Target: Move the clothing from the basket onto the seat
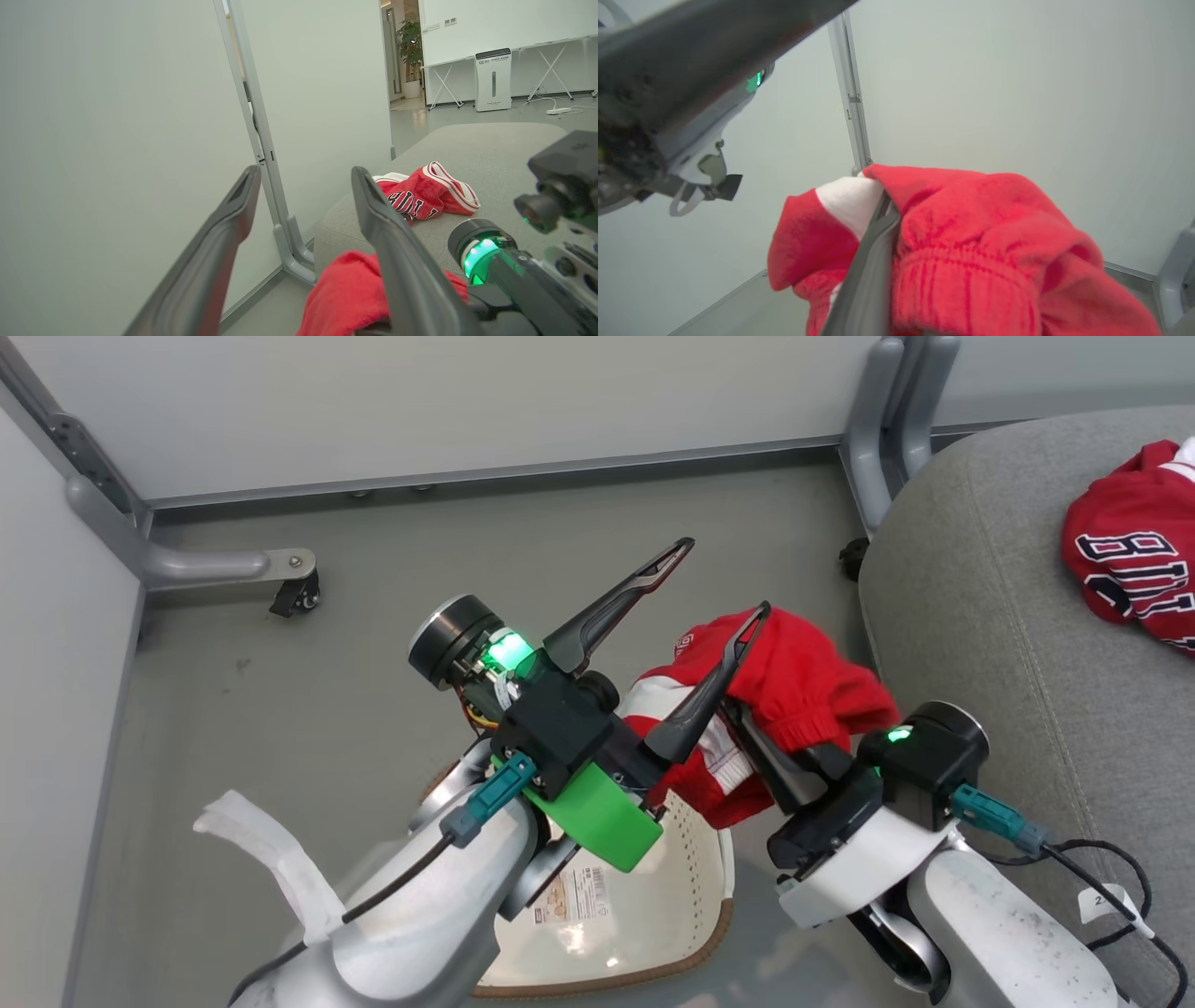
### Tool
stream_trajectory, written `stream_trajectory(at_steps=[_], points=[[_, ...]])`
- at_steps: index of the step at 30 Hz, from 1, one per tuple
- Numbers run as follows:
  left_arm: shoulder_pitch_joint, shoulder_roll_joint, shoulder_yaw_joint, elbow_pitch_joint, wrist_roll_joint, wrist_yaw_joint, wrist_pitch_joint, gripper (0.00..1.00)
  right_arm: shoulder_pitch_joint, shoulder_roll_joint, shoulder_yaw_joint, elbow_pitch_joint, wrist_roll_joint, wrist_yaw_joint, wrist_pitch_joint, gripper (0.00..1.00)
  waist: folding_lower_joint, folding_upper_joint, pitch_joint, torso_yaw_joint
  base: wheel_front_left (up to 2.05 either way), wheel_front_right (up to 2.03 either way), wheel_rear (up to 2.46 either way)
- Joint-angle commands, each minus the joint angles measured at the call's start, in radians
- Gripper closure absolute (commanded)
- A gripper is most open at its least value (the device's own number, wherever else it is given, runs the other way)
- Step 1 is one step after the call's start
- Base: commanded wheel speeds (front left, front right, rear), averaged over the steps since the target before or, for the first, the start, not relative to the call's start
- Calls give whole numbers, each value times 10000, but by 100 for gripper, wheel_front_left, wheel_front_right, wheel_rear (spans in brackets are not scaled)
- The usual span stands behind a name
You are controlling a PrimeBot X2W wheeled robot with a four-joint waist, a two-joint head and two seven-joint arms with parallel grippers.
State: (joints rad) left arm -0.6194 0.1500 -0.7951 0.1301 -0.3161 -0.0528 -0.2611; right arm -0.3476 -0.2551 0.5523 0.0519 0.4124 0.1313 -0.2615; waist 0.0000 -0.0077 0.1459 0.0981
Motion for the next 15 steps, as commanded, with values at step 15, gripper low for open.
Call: stream_trajectory(at_steps=[15], points=[[109, 174, -293, 166, -79, -110, 11, 0, 954, 583, -2549, -150, -1116, -11, -29, 100, 0, 77, 474, -1377, 0, 0, 0]])
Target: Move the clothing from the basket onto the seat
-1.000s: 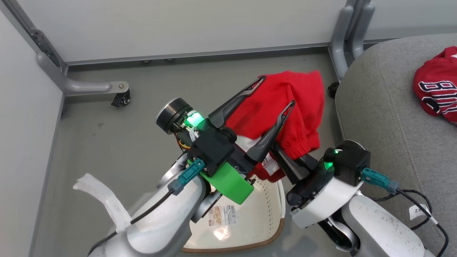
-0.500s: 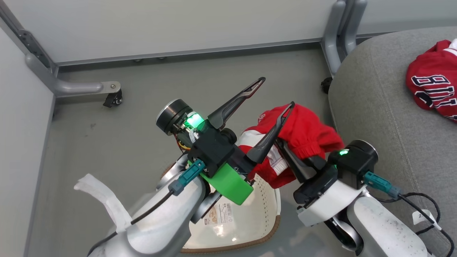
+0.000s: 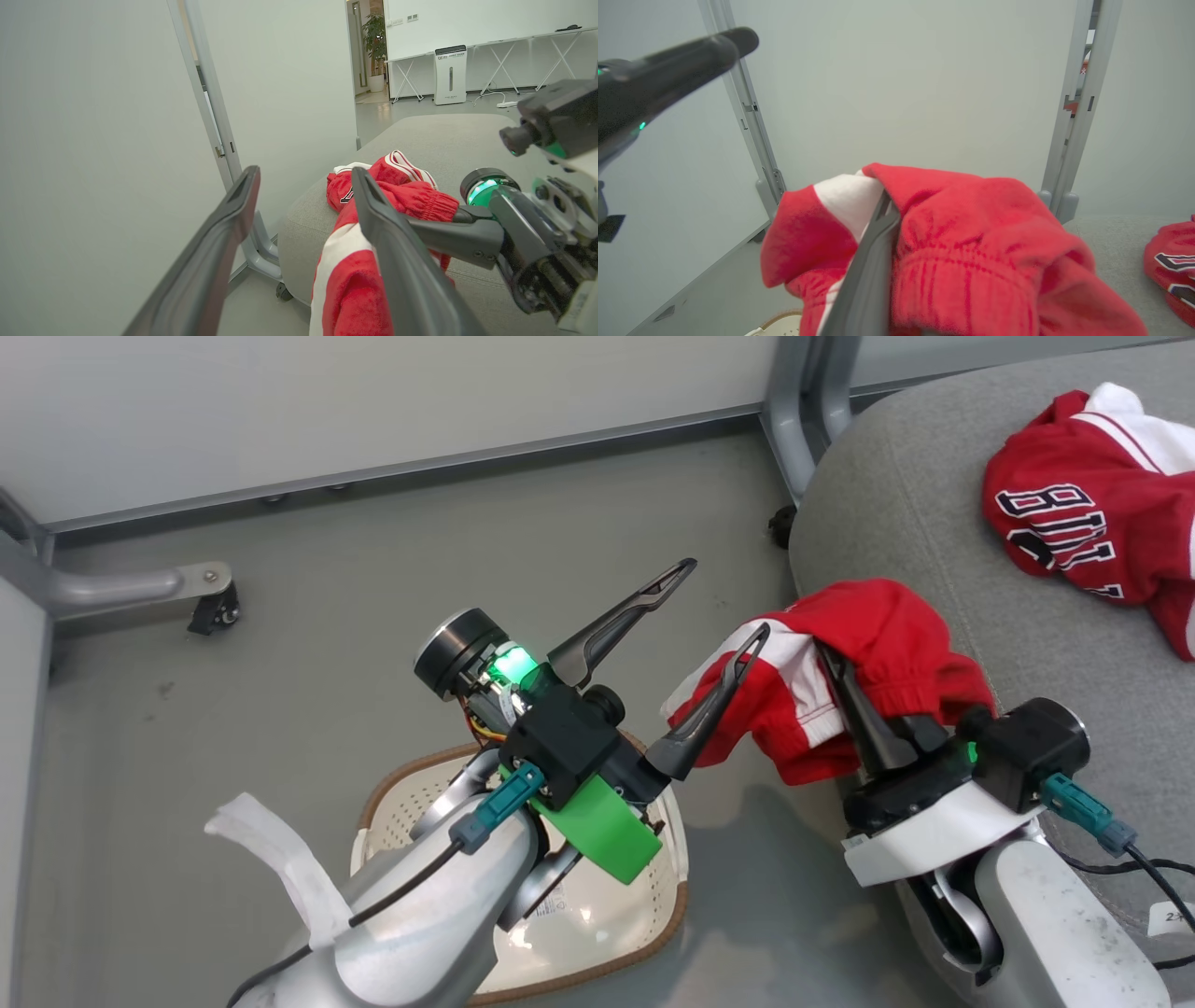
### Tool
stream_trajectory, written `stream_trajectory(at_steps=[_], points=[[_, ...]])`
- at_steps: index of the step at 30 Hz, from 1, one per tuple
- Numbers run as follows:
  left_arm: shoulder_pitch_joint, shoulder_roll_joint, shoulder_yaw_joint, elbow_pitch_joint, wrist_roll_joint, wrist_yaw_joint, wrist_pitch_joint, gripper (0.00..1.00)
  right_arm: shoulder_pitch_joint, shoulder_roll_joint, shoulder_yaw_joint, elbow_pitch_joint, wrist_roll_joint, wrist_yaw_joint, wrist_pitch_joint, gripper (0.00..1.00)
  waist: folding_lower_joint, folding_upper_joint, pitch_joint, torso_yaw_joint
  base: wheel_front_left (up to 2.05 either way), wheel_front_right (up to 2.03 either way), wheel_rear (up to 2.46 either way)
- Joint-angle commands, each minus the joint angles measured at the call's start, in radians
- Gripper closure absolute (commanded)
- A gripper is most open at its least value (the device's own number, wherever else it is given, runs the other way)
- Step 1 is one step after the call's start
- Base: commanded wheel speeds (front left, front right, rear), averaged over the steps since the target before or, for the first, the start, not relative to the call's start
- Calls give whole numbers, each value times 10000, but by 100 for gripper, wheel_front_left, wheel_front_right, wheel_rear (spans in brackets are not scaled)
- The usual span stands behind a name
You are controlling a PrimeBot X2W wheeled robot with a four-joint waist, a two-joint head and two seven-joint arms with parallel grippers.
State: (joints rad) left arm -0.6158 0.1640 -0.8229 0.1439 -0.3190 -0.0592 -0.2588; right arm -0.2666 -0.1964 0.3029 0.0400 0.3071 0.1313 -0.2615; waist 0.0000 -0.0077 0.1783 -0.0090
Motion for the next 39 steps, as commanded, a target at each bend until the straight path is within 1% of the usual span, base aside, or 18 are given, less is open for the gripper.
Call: stream_trajectory(at_steps=[1, 12, 21, 30, 35, 39], points=[[62, 51, -33, 30, -38, -33, 1, 0, 161, 0, -173, -58, -134, -11, -29, 100, 0, 77, 184, -413, 0, 0, 0], [-230, 151, -240, 19, 15, -90, 112, 0, 573, -50, -1734, -391, -649, -11, -29, 100, 0, 77, 678, -1524, 0, 0, 0], [-342, 275, -340, 16, 47, -57, 167, 0, 986, 188, -2470, -648, -902, -11, -29, 100, 0, 77, 1031, -2217, 0, 0, 0], [-509, 463, -317, 39, 21, -66, 190, 0, 996, 484, -2706, -835, -906, -11, -30, 100, 0, 77, 1325, -2457, 0, 0, 0], [-573, 589, -283, -7, -8, -16, 234, 0, 404, 674, -3100, -1002, -938, -11, -30, 100, 0, 77, 1605, -2464, 0, 0, 0], [-660, 679, -281, -95, 32, 1, 280, 0, -490, 605, -3360, -1103, -1221, -11, -30, 100, 0, 77, 1973, -2447, 0, 0, 0]])
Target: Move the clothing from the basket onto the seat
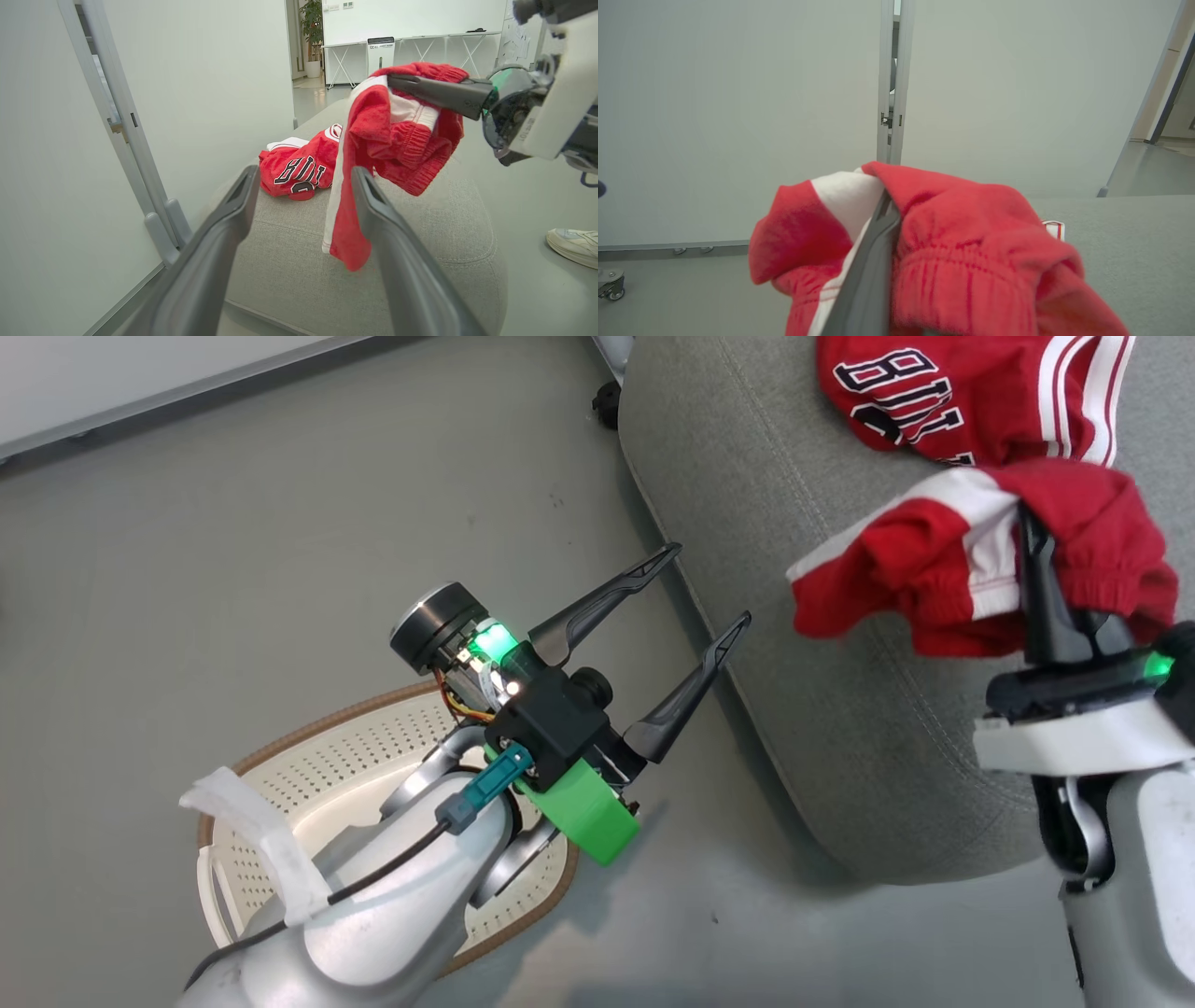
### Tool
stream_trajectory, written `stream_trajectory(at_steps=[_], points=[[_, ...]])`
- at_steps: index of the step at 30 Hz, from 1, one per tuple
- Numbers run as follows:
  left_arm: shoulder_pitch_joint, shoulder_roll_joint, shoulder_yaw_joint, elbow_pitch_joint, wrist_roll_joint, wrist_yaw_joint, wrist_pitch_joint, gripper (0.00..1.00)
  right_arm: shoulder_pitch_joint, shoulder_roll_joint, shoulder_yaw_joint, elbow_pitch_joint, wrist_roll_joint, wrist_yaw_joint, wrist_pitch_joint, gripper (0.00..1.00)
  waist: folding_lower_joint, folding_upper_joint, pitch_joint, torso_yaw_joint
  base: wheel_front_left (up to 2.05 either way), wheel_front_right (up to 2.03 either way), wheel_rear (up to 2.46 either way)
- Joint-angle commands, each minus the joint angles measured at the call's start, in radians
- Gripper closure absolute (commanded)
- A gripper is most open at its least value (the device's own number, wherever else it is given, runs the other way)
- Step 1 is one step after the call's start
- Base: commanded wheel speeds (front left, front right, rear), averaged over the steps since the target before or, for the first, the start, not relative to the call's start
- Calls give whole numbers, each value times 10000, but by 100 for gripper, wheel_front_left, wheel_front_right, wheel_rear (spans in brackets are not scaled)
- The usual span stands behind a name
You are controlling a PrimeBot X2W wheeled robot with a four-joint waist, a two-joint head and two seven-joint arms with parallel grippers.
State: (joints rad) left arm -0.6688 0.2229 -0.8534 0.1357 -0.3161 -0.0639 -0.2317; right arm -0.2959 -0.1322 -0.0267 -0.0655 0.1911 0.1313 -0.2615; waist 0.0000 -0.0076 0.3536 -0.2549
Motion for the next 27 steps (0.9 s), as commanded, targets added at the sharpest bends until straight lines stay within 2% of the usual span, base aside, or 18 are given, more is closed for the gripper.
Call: stream_trajectory(at_steps=[1, 7, 17, 23, 27], points=[[-162, 108, 21, -45, 16, 45, 33, 0, -444, -85, -139, -76, -123, -11, -30, 100, 0, 76, 331, 23, 0, 0, 0], [-480, 281, 72, -255, 91, 40, 166, 0, -2333, -611, -783, 42, -413, -11, -30, 100, 0, 76, 1257, 192, 0, 0, 0], [-1133, 596, 181, -548, 286, -78, 260, 0, -5758, -2008, -1648, 992, -643, -11, -30, 100, 0, 76, 2911, 512, 0, 0, 0], [-1492, 661, 276, -618, 340, -61, 192, 0, -7251, -2842, -1956, 2346, -752, -11, -28, 100, 0, 76, 3526, 796, 0, 0, 0], [-1563, 735, 299, -595, 362, -25, 150, 0, -7748, -3036, -1880, 3552, -811, -11, -30, 100, 0, 76, 3777, 897, 0, 0, 0]])
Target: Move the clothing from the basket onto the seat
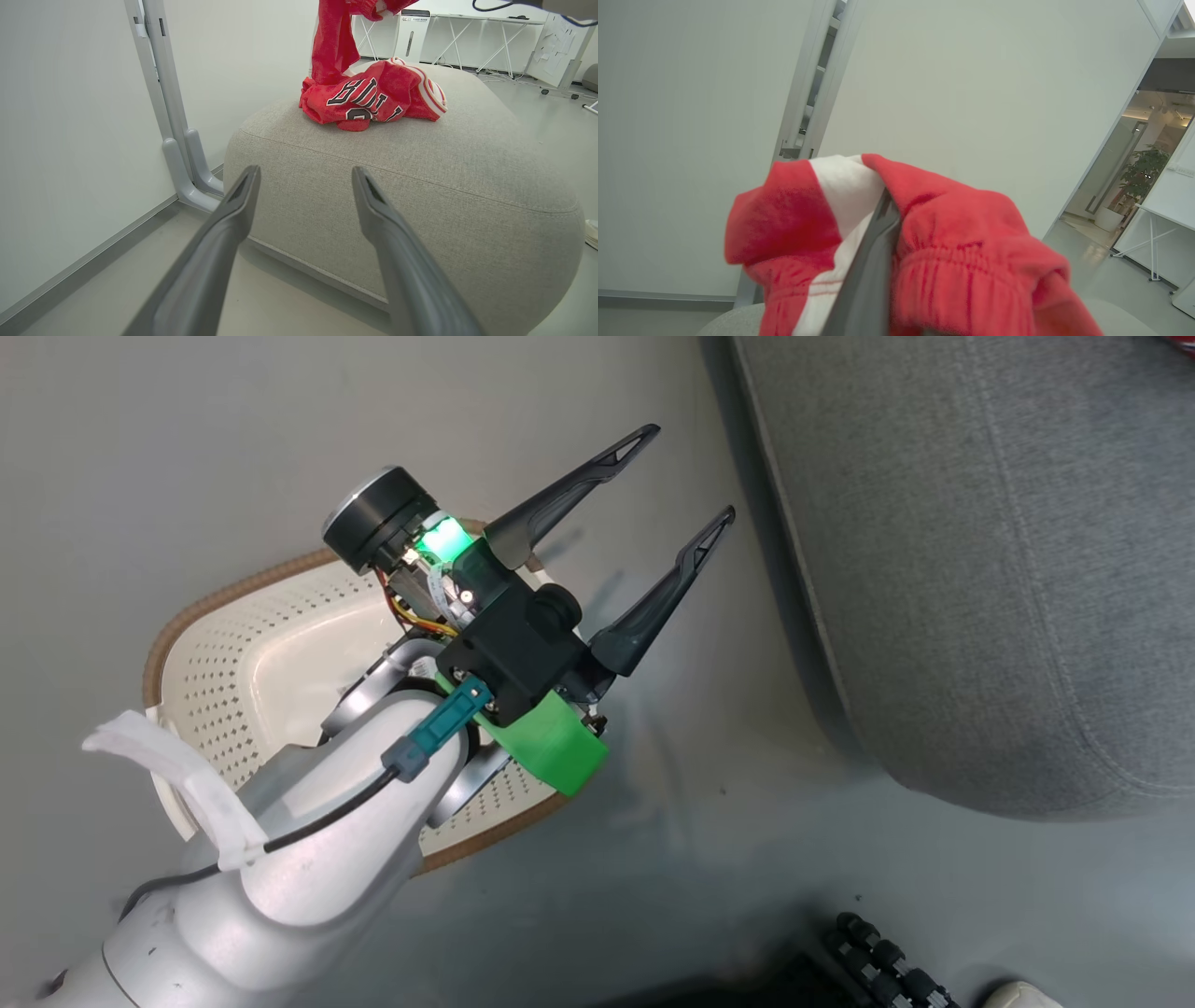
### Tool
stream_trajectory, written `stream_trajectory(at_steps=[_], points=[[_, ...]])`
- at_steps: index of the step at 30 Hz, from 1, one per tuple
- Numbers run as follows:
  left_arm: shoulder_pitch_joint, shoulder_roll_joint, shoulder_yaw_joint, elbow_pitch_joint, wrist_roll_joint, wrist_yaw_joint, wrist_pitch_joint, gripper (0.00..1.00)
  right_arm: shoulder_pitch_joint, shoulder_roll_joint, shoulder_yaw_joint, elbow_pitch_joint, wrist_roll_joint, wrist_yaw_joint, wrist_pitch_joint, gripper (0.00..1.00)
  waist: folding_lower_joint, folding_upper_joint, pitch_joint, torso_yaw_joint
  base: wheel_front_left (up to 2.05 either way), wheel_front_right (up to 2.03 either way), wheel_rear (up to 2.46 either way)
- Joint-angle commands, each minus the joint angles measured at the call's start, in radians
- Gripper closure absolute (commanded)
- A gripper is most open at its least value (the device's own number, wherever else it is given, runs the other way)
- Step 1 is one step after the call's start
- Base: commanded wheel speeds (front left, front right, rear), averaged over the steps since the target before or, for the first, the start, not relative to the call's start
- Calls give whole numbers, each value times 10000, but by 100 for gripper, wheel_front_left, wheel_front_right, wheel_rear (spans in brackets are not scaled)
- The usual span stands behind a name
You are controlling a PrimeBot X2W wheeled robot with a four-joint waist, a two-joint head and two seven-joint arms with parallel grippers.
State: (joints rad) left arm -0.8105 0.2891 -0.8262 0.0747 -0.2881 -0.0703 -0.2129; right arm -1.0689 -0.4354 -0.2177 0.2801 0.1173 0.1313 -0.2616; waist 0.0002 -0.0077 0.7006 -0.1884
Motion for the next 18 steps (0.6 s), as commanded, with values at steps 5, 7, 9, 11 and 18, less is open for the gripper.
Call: stream_trajectory(at_steps=[5, 7, 9, 11, 18], points=[[-111, 109, -34, 79, 99, 67, -125, 0, 139, 261, -129, 1460, -160, -11, -28, 100, -2, 77, 459, 309, 0, 0, 0], [-91, 144, -30, 120, 70, 70, -144, 0, 429, 420, -175, 1648, -187, -11, -26, 100, -2, 77, 440, 315, 0, 0, 0], [-82, 156, -14, 149, 41, 84, -176, 0, 755, 602, -304, 1638, -166, -13, -28, 100, -2, 77, 385, 309, 0, 0, 0], [-68, 170, 3, 176, 13, 126, -188, 0, 1210, 817, -355, 1683, -194, -13, -26, 100, -2, 77, 313, 293, 0, 0, 0], [60, 236, -1, 215, -73, 208, -241, 0, 2456, 1447, -631, 1798, -150, -11, -26, 100, -2, 77, 99, 260, 0, 0, 0]])
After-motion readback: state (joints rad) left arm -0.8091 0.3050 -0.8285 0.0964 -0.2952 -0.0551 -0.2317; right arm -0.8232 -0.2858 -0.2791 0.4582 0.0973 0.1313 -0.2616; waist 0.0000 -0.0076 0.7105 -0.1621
